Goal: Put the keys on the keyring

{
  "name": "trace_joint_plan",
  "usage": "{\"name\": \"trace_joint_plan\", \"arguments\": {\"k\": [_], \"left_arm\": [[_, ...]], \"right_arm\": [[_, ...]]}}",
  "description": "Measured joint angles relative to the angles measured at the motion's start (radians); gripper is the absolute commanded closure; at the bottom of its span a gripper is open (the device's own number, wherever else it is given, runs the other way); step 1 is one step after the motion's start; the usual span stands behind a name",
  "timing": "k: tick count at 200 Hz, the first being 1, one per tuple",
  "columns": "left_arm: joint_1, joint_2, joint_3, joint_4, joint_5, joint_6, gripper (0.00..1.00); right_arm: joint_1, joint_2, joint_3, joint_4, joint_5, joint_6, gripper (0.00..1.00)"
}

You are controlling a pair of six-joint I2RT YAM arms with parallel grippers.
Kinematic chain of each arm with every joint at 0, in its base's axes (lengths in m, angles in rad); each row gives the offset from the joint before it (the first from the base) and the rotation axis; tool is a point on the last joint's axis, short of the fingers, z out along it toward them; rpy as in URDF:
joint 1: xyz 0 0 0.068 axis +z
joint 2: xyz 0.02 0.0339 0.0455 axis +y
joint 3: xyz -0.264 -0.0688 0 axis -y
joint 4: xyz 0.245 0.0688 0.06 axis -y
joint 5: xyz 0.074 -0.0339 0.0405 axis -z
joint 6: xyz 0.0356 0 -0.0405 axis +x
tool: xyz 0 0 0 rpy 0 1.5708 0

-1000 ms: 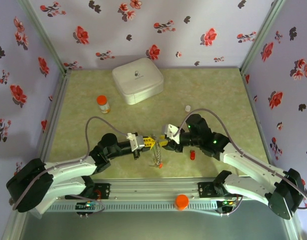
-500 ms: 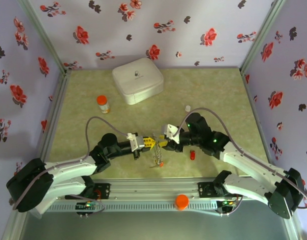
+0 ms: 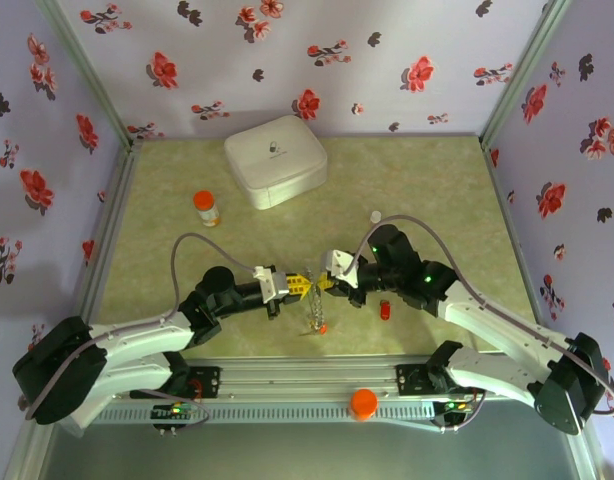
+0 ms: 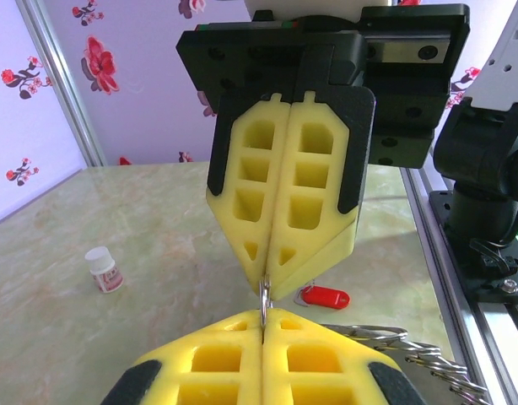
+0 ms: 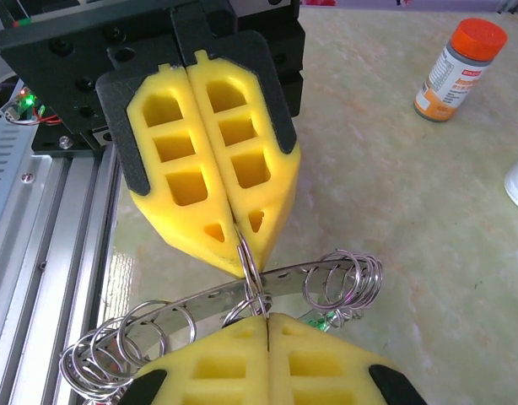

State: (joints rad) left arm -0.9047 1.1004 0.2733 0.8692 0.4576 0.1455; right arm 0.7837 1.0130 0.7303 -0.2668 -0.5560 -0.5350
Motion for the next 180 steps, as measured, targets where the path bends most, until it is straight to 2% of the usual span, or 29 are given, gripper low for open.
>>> {"name": "trace_joint_plan", "arguments": {"k": [64, 82, 116, 156, 180], "left_arm": [[0.006, 0.0, 0.001, 0.008, 0.018, -0.005, 1.0], [0.006, 0.0, 0.001, 0.011, 0.019, -0.008, 1.0], [0.006, 0.0, 0.005, 0.042, 0.034, -0.008, 1.0], [0.006, 0.031, 0.012, 0.073, 0.043, -0.01, 1.0], [0.006, 0.033, 0.012, 0.076, 0.045, -0.012, 1.0]], "right_arm": [[0.005, 0.061, 0.05, -0.053, 0.018, -0.014, 1.0], [0.005, 0.057, 0.05, -0.053, 0.018, -0.013, 0.84], [-0.004, -0.026, 0.012, -0.02, 0.017, 0.015, 0.72], [-0.01, -0.046, -0.006, 0.057, -0.036, 0.069, 0.71], [-0.01, -0.015, -0.007, 0.091, -0.06, 0.089, 0.77]]}}
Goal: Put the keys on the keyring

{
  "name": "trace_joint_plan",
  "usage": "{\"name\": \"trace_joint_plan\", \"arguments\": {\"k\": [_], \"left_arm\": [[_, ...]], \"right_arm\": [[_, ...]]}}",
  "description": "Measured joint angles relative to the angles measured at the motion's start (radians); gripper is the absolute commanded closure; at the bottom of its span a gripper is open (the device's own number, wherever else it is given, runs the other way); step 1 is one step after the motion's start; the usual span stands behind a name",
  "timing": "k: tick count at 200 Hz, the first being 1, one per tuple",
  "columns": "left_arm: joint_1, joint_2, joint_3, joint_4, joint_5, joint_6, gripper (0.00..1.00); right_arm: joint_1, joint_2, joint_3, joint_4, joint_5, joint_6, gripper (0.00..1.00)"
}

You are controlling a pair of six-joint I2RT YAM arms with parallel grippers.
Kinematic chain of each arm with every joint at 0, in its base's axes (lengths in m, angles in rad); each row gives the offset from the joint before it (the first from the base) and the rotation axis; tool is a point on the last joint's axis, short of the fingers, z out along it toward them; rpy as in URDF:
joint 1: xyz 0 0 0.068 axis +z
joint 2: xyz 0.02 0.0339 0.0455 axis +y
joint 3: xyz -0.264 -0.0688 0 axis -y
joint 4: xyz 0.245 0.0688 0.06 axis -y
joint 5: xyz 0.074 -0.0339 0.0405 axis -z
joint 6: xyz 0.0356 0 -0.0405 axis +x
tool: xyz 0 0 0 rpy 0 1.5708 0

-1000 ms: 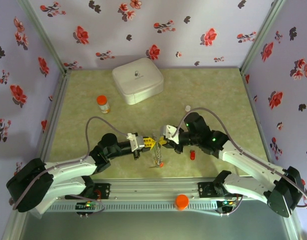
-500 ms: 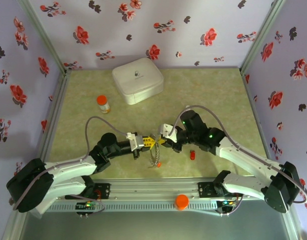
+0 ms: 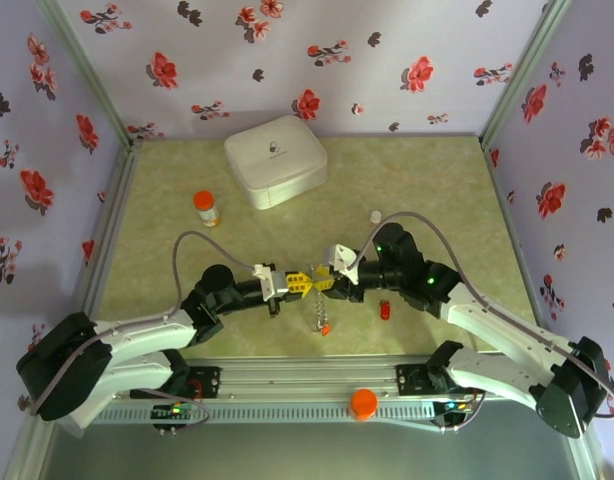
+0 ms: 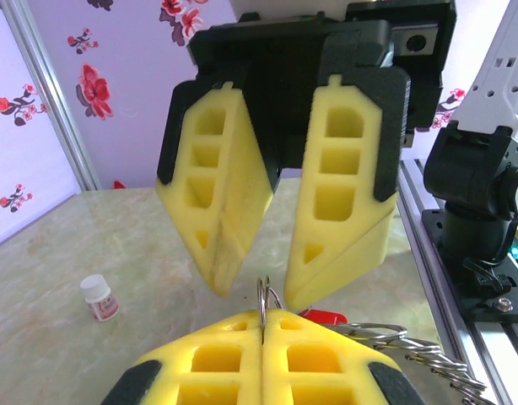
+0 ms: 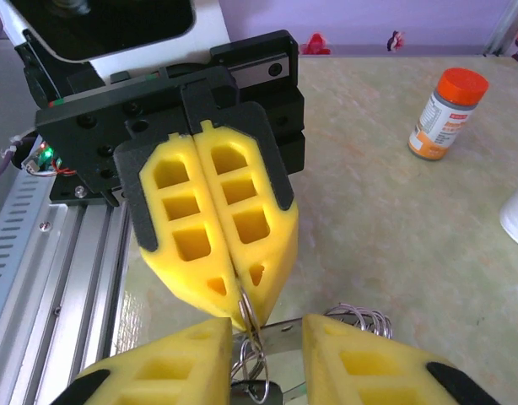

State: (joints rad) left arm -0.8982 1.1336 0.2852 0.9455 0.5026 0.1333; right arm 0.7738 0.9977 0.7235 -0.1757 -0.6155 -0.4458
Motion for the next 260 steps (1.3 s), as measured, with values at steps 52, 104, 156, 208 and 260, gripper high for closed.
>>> {"name": "trace_joint_plan", "arguments": {"k": [52, 104, 156, 208, 260], "left_arm": [[0.002, 0.0, 0.0, 0.001, -0.002, -0.003, 1.0], [0.002, -0.026, 0.02, -0.093, -0.04, 0.007, 0.71], [0.002, -0.09, 0.145, -0.463, -0.069, 0.102, 0.75], [0.002, -0.093, 0.15, -0.55, -0.073, 0.132, 0.78], [0.002, -0.093, 0.15, -0.555, -0.068, 0.135, 0.79]], "right_arm": [[-0.001, 0.01, 0.0, 0.007, -0.024, 0.005, 1.0], [0.0, 0.027, 0.036, -0.093, 0.018, -0.043, 1.0], [0.053, 0.108, 0.215, -0.311, 0.148, -0.167, 1.0], [0.095, 0.16, 0.286, -0.411, 0.204, -0.245, 1.0], [0.12, 0.182, 0.298, -0.437, 0.23, -0.271, 1.0]]}}
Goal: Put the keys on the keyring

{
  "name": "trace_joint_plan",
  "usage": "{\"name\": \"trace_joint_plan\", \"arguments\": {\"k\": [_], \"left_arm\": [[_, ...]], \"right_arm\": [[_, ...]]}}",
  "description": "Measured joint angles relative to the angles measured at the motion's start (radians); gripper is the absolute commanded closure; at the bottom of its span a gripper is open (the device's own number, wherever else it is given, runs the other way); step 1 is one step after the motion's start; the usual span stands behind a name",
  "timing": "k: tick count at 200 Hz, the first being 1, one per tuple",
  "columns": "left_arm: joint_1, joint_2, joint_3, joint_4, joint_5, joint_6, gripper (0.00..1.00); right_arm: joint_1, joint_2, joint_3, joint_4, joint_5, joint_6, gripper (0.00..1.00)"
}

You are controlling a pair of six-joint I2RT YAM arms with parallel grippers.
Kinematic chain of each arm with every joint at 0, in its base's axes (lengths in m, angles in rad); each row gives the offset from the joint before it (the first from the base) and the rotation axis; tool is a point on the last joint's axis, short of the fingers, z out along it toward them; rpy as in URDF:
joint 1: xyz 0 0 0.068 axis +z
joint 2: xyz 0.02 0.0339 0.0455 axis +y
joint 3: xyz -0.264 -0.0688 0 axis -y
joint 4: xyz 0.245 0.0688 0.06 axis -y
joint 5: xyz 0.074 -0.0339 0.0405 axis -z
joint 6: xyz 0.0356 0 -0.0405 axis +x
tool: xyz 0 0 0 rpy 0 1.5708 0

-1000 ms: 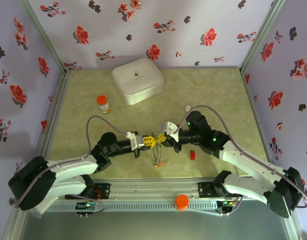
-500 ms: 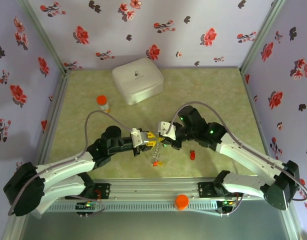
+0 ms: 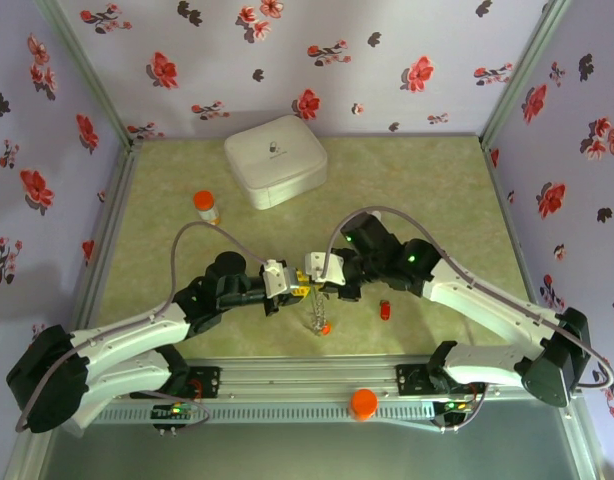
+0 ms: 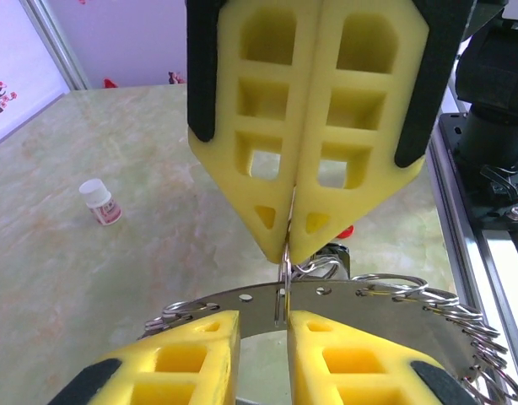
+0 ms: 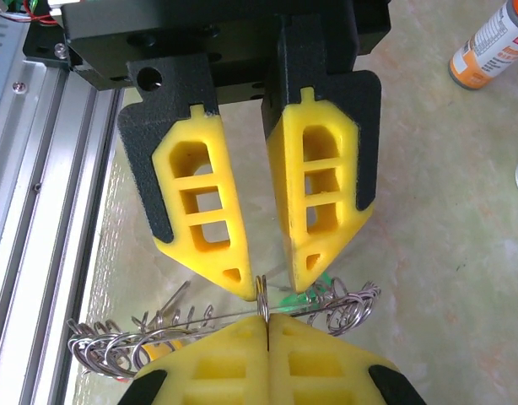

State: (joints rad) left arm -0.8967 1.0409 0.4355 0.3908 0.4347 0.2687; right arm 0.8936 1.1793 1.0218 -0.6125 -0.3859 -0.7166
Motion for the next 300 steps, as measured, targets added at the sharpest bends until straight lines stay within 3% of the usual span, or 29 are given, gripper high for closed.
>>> {"name": "trace_joint_plan", "arguments": {"k": [31, 61, 77, 96, 126, 166, 201, 300], "left_arm": [[0.0, 0.0, 0.0, 0.005, 0.01, -0.001, 0.84], [-0.001, 0.0, 0.0, 0.003, 0.02, -0.007, 1.0], [-0.001, 0.0, 0.0, 0.003, 0.022, -0.003, 1.0], [-0.001, 0.0, 0.0, 0.018, 0.021, -0.007, 1.0], [-0.001, 0.0, -0.031, 0.112, 0.021, -0.031, 1.0], [-0.001, 0.015, -0.09, 0.248, 0.021, -0.058, 1.0], [-0.001, 0.022, -0.098, 0.296, 0.03, -0.061, 1.0], [-0.001, 0.028, -0.098, 0.338, 0.054, -0.072, 1.0]], "right_arm": [[0.016, 0.008, 0.007, 0.0, 0.013, -0.01, 1.0], [0.017, 0.011, 0.007, 0.002, 0.017, -0.01, 1.0], [0.016, 0.009, 0.006, 0.006, 0.017, -0.006, 0.84], [-0.019, -0.031, -0.037, 0.074, -0.036, 0.042, 0.73], [-0.141, -0.172, -0.164, 0.214, -0.155, 0.161, 0.68], [-0.149, -0.225, -0.252, 0.301, -0.192, 0.259, 0.64], [-0.149, -0.225, -0.294, 0.322, -0.192, 0.286, 0.65], [-0.149, -0.19, -0.297, 0.354, -0.208, 0.298, 0.85]]}}
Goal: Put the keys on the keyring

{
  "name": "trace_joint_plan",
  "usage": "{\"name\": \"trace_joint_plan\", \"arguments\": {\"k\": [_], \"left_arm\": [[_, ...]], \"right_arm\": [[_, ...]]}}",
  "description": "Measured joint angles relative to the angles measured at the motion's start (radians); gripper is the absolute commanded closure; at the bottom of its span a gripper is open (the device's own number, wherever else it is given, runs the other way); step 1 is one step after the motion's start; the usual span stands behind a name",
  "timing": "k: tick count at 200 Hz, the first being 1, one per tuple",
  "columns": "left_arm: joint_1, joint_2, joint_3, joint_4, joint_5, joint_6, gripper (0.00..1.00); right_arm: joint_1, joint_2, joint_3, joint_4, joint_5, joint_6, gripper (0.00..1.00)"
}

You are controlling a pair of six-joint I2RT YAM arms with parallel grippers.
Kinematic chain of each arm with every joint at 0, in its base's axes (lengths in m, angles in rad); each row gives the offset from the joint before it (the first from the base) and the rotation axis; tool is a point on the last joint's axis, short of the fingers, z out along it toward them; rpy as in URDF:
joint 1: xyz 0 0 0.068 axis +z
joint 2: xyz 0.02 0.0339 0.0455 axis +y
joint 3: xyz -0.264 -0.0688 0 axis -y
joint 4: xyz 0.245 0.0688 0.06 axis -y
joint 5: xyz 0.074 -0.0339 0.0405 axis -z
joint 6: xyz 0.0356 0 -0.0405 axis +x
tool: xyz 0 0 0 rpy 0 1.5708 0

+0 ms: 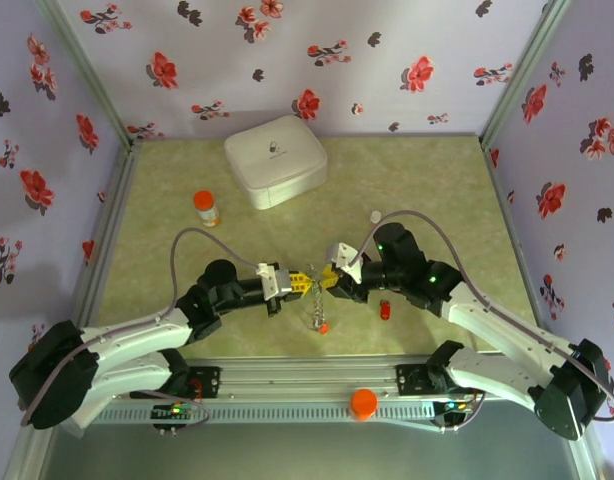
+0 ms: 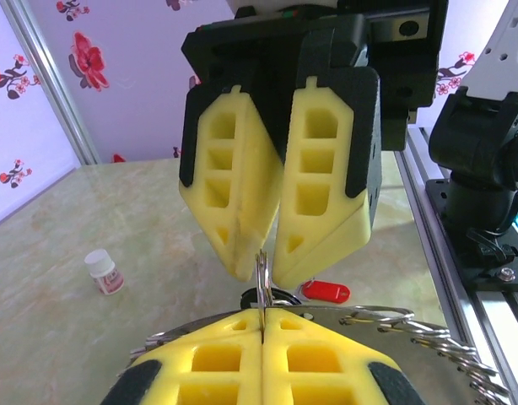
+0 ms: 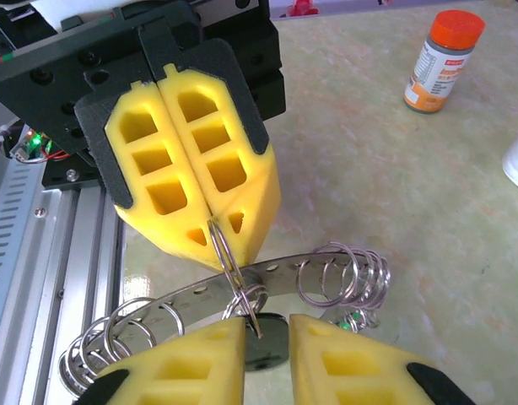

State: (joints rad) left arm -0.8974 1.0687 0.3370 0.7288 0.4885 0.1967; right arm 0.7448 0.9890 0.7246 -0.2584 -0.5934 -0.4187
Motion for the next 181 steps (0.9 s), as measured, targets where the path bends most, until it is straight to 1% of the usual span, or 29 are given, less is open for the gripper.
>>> {"name": "trace_joint_plan", "arguments": {"k": [19, 39, 60, 107, 120, 128, 140, 158, 181], "left_arm": [[0.0, 0.0, 0.0, 0.003, 0.003, 0.0, 1.0], [0.0, 0.0, 0.0, 0.004, 0.003, 0.0, 1.0], [0.0, 0.0, 0.0, 0.004, 0.003, 0.0, 1.0], [0.0, 0.002, 0.0, -0.005, 0.013, 0.0, 1.0], [0.0, 0.006, 0.0, -0.005, 0.014, 0.0, 1.0], [0.0, 0.009, 0.0, -0.003, 0.015, 0.0, 1.0], [0.0, 0.01, 0.0, -0.001, 0.02, 0.0, 1.0], [0.0, 0.01, 0.0, 0.016, 0.029, 0.0, 1.0], [0.0, 0.012, 0.0, 0.029, 0.036, -0.001, 1.0]], "right_arm": [[0.0, 0.001, 0.0, 0.0, -0.008, -0.002, 0.93], [0.0, 0.001, 0.0, -0.003, -0.011, 0.001, 0.97], [0.0, 0.001, 0.0, -0.003, -0.01, 0.001, 0.98], [0.0, 0.048, 0.002, -0.004, -0.01, 0.001, 0.96], [0.002, 0.055, 0.002, -0.004, -0.01, 0.001, 0.94], [0.002, 0.057, 0.002, -0.004, -0.01, 0.001, 0.9], [0.002, 0.057, 0.002, -0.004, -0.01, 0.002, 0.81], [0.002, 0.051, 0.002, -0.008, -0.005, -0.003, 0.72], [0.002, 0.007, 0.002, -0.007, 0.002, -0.005, 0.68]]}}
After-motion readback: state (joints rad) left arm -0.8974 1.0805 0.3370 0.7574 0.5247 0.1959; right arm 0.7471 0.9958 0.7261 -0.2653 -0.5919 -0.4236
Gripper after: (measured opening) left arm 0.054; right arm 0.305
